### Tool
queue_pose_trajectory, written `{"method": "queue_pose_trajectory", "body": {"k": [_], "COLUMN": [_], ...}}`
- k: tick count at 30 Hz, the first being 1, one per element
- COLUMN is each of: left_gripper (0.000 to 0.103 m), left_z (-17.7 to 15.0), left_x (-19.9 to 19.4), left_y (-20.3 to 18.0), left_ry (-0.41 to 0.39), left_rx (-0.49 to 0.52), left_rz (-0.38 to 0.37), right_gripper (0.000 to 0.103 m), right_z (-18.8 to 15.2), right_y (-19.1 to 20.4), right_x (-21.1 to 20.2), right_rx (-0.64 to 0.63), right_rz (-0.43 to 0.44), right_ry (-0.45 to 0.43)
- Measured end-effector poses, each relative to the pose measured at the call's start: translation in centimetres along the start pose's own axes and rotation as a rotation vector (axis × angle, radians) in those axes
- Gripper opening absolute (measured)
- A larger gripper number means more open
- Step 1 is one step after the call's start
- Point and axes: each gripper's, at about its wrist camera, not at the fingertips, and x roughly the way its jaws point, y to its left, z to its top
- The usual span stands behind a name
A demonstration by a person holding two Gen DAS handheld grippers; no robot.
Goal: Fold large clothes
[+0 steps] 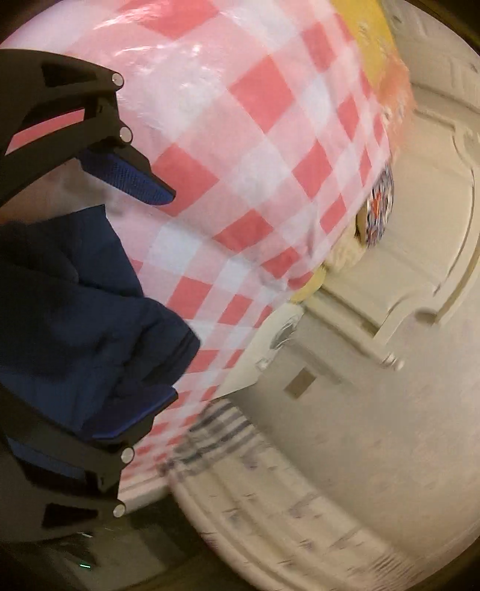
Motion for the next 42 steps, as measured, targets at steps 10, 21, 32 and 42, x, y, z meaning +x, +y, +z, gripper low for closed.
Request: {"method": "queue_pose_trajectory", "body": {"k": [10,21,32,42], "left_gripper": [0.043,0.005,0.049,0.098], "left_z": [-2.5,2.1,0.5,-2.0], "left_x": [7.1,3.4,11.5,-3.4], "left_y": [-7.7,-7.5,-3.6,-0.4], "left_ry": [0.251,0.06,0.247,0.138], "left_rx": [0.38,0.188,0.096,0.192], "left_rz": [0.028,-0.09,0.199,-0.032], "right_gripper": [0.074,0.019,0.027,0.098], "right_z": [-2.1,1.8,0.0,-2.8], "right_y": [0.3,3.8,1.1,-0.9], "right_x": [6.3,0.9,12.5,-2.3], "right_rx": [-0.124,-0.179,-0.113,-0.064], "right_rz": [-0.05,-0.035,-0.257,-0.027], "right_ry": [0.267,0.016,0.315,0.17]}}
